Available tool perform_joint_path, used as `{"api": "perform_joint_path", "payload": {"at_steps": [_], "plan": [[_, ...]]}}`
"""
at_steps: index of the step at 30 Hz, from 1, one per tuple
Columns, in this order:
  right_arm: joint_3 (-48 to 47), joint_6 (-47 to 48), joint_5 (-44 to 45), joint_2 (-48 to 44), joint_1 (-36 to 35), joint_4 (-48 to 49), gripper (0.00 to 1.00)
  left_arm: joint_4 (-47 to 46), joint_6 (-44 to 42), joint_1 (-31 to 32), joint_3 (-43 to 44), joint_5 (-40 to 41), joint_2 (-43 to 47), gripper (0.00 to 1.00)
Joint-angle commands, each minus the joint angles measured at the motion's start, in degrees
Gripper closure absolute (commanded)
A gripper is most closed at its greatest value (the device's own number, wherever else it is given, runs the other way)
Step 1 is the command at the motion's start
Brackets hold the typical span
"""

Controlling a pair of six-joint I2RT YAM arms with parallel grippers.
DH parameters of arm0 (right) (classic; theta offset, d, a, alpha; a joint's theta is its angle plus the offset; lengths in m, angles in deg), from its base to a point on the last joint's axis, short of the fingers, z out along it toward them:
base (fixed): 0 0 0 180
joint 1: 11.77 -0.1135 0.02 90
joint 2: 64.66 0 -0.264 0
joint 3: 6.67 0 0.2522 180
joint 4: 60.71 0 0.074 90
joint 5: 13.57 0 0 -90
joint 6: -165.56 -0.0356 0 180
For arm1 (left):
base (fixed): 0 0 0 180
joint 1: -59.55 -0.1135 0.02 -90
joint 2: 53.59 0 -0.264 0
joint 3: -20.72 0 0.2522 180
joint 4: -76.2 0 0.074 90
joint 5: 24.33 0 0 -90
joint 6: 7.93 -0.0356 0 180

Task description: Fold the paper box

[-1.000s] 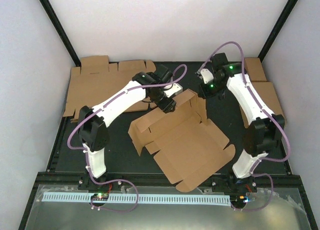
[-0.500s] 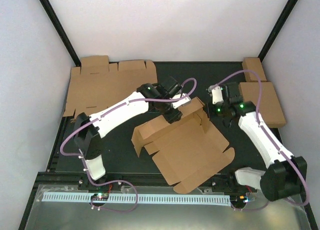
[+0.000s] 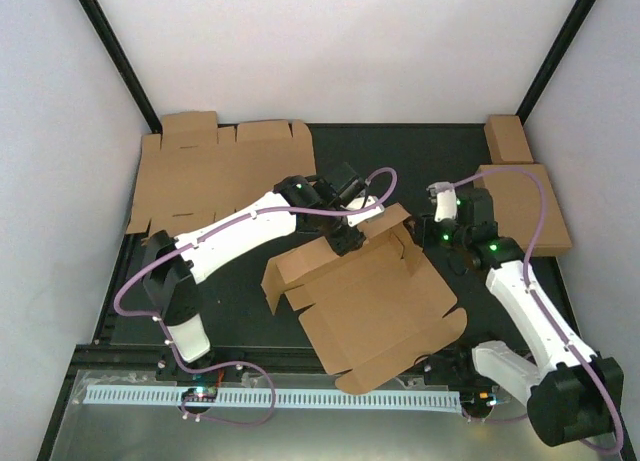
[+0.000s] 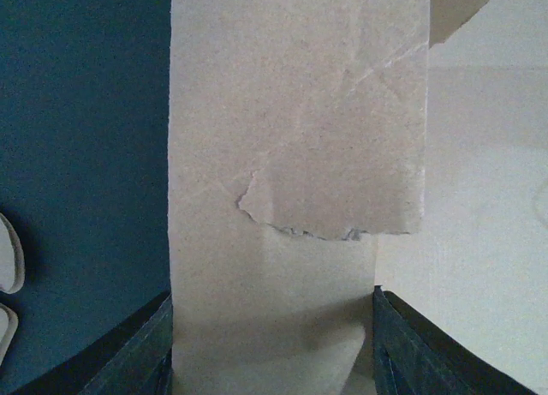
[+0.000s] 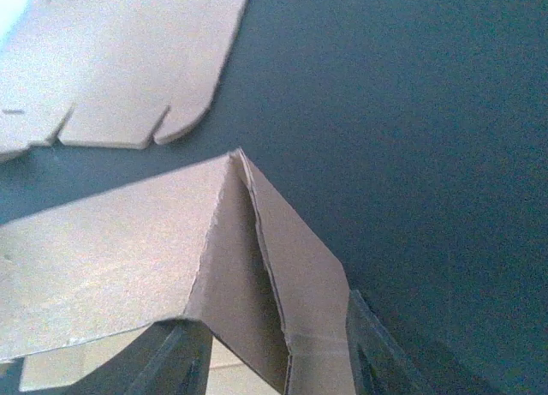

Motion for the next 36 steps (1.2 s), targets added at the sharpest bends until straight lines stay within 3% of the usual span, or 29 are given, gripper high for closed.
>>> {"api": "perform_joint_path", "payload": {"at_steps": [1, 10, 17, 28, 36], "plan": [[-0.5, -2.0, -7.1, -1.8, 2.6, 4.7, 0.54, 3.5, -1.6, 1.0, -1.0, -1.5, -0.1, 0.48], [-0.8, -1.5, -11.7, -6.8, 6.1, 0.2, 0.42, 3.6, -1.5, 1.1, -0.5, -0.8, -0.2, 0.49], [0.8, -3.1, -11.9, -10.2, 7.8, 0.6, 0.42, 3.9, -1.5, 1.0, 0.0, -0.3, -0.2, 0.49], [0.5, -5.5, -14.6, -3.0, 7.8, 4.5, 0.41, 4.1, -1.4, 1.1, 0.3, -0.3, 0.3, 0.49], [5.0, -4.4, -14.3, -4.2, 7.8, 4.6, 0.59, 4.4, -1.2, 1.0, 2.5, -3.3, 0.6, 0.45]]}}
